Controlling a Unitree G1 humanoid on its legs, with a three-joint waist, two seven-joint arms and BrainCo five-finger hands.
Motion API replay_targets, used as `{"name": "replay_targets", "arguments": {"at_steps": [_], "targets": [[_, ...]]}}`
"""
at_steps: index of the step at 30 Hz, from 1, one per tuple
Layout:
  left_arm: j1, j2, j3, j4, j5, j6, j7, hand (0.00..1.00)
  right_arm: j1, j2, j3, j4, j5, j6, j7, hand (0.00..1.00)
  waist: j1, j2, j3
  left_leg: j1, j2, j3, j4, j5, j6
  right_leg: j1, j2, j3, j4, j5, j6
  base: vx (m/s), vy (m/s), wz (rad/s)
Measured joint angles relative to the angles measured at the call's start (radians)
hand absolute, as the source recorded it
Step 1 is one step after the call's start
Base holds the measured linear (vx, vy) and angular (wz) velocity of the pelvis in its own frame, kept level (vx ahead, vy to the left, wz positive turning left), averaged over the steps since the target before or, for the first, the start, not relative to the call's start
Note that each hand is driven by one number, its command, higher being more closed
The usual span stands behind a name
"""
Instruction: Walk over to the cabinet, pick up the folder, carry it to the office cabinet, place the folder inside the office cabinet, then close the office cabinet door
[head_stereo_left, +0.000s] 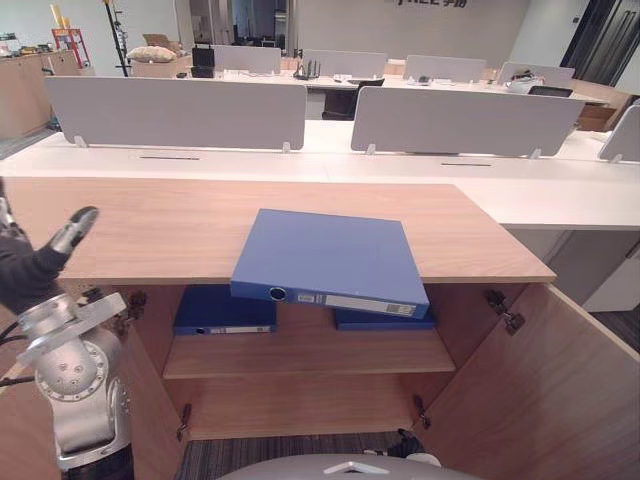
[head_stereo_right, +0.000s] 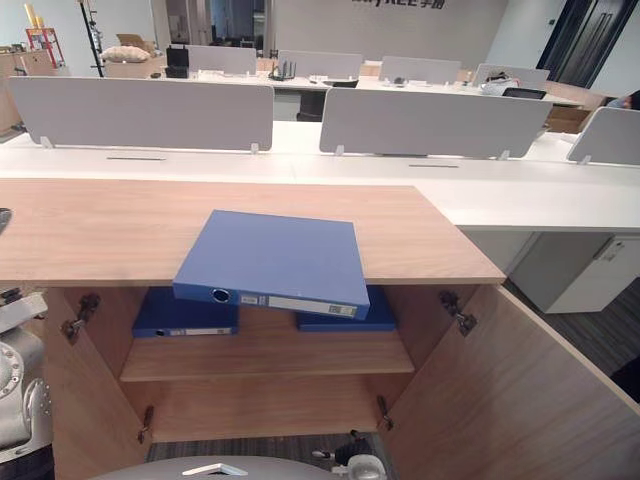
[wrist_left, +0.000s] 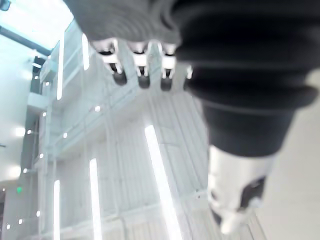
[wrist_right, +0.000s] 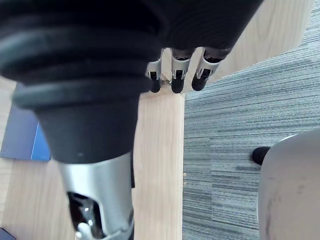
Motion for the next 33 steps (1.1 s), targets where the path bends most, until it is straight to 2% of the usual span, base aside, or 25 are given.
{"name": "replay_targets", "arguments": {"at_steps": [6,13,17,21,28,30,31,32,33], "targets": [[0.0,0.0,-0.006,0.002,0.016,0.011,-0.011,0.0,0.001,-0.002,0.001,0.0,0.0,0.0,0.0,0.0,0.002,-0.001,0.0,-0.003,-0.002,-0.01,0.0,0.006,0.0,0.0,0.0,-0.003,0.001,-0.01,-0.007,-0.03,-0.012,0.04],[0.022,-0.006,-0.176,0.023,0.072,0.048,-0.099,0.0,0.003,-0.002,0.0,0.0,0.0,0.0,0.0,0.0,-0.001,-0.004,0.001,-0.01,-0.006,-0.013,0.0,0.012,0.01,-0.002,-0.003,-0.005,-0.006,-0.003,0.004,0.0,0.0,0.0],[0.025,-0.034,-0.243,0.023,0.031,0.046,-0.136,0.0,0.003,-0.002,-0.004,0.0,0.0,0.0,0.0,0.0,-0.004,-0.009,0.001,-0.018,-0.006,-0.013,0.0,0.013,0.012,-0.01,-0.004,-0.005,-0.008,0.0,0.009,0.0,0.0,0.0],[0.049,-0.067,-0.294,0.054,0.009,0.047,-0.14,0.0,0.005,-0.004,-0.011,0.001,0.001,0.0,-0.001,0.0,-0.008,-0.014,0.001,-0.018,-0.006,-0.012,0.0,0.013,0.012,-0.01,-0.005,-0.004,-0.008,0.001,0.01,0.0,0.0,0.0],[0.053,-0.05,-0.349,0.163,0.029,0.065,-0.144,0.0,0.008,-0.008,-0.013,-0.005,0.001,0.0,-0.003,0.0,-0.022,-0.016,0.004,-0.009,-0.007,-0.015,0.0,0.017,0.017,0.001,-0.005,-0.016,-0.027,-0.003,0.004,-0.01,-0.004,0.01],[-0.018,0.103,-0.298,0.163,0.064,0.09,-0.164,0.0,0.015,-0.016,-0.03,-0.011,0.001,-0.001,-0.002,0.0,-0.022,-0.014,0.004,-0.022,-0.006,-0.015,0.0,0.012,0.009,-0.001,-0.002,-0.015,-0.037,0.003,0.007,-0.04,-0.014,0.02],[-0.096,0.241,-0.237,0.165,0.028,0.088,-0.185,0.0,0.017,-0.022,-0.031,-0.027,0.0,0.0,0.0,0.0,-0.025,-0.022,0.006,-0.021,-0.002,-0.017,0.0,0.012,0.008,-0.004,0.001,-0.017,-0.039,0.003,0.007,-0.02,-0.031,0.02],[-0.164,0.325,-0.196,0.173,-0.004,0.065,-0.179,0.0,0.034,-0.03,-0.029,-0.024,0.001,0.001,0.0,0.0,-0.024,-0.025,0.007,-0.022,0.001,-0.016,0.0,0.013,0.007,-0.006,0.003,-0.016,-0.037,0.004,0.007,0.01,-0.034,0.0],[-0.184,0.344,-0.182,0.169,-0.009,0.054,-0.178,0.0,0.045,-0.034,-0.03,-0.021,0.001,0.001,0.0,0.0,-0.023,-0.022,0.005,-0.022,0.001,-0.015,0.0,0.014,0.007,-0.007,0.003,-0.013,-0.036,0.005,0.009,0.01,-0.016,-0.14]]}}
